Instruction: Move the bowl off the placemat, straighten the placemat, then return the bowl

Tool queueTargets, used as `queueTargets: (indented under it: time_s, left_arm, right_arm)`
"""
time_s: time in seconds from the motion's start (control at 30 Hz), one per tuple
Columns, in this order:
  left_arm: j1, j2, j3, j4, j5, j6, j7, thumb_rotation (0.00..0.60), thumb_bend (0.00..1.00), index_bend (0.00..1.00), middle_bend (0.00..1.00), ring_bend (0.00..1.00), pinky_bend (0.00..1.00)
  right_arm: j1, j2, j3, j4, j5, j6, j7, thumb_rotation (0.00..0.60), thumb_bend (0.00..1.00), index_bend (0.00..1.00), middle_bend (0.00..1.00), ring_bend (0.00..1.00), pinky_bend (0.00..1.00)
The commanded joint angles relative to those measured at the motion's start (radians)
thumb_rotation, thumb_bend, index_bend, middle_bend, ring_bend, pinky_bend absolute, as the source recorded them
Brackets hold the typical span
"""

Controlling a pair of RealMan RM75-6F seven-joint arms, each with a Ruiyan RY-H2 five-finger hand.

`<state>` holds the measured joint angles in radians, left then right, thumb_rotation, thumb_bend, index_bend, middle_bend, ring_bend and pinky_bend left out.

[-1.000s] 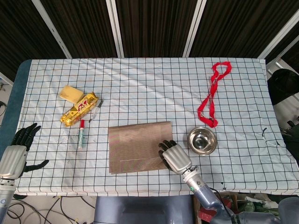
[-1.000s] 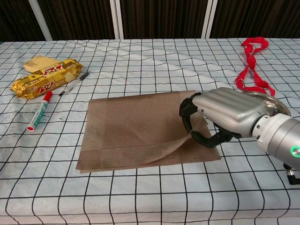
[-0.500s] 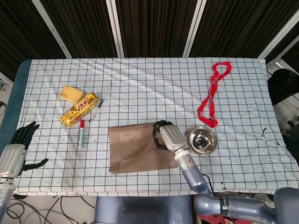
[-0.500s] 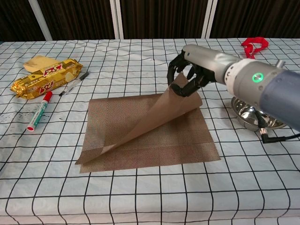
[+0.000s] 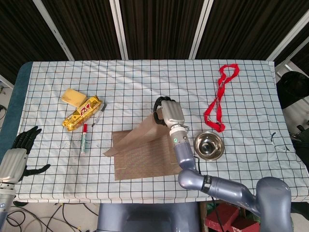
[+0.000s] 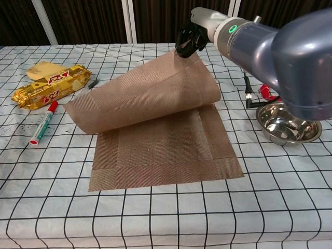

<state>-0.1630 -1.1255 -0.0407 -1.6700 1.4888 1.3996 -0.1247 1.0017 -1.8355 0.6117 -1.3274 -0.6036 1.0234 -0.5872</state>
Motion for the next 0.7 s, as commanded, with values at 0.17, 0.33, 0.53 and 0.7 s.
queueTargets:
  time_s: [0.17, 0.33, 0.53, 0.7]
  left_arm:
    - [-0.003, 0.007, 0.001, -0.011, -0.012, -0.017, -0.002, 0.600, 0.02, 0.00, 0.00, 0.00, 0.00]
    - [-0.004, 0.010, -0.002, -0.017, -0.023, -0.022, -0.003, 0.600, 0.02, 0.00, 0.00, 0.00, 0.00]
    - [-0.005, 0.013, -0.004, -0.021, -0.028, -0.025, -0.004, 0.600, 0.02, 0.00, 0.00, 0.00, 0.00]
    - [-0.006, 0.013, -0.003, -0.021, -0.030, -0.029, -0.001, 0.600, 0.02, 0.00, 0.00, 0.00, 0.00]
  right_arm:
    - [0.174, -0.106, 0.100, 0.291, 0.082, -0.029, 0.014, 0.600, 0.57, 0.66, 0.26, 0.16, 0.26]
    - [0.283, -0.164, 0.131, 0.495, 0.076, -0.063, 0.049, 0.600, 0.57, 0.66, 0.26, 0.15, 0.24]
    - [0.361, -0.216, 0.135, 0.703, 0.096, -0.141, 0.054, 0.600, 0.57, 0.66, 0.24, 0.13, 0.23]
    - [0.381, -0.238, 0.135, 0.795, 0.113, -0.192, 0.047, 0.600, 0.44, 0.53, 0.17, 0.08, 0.20]
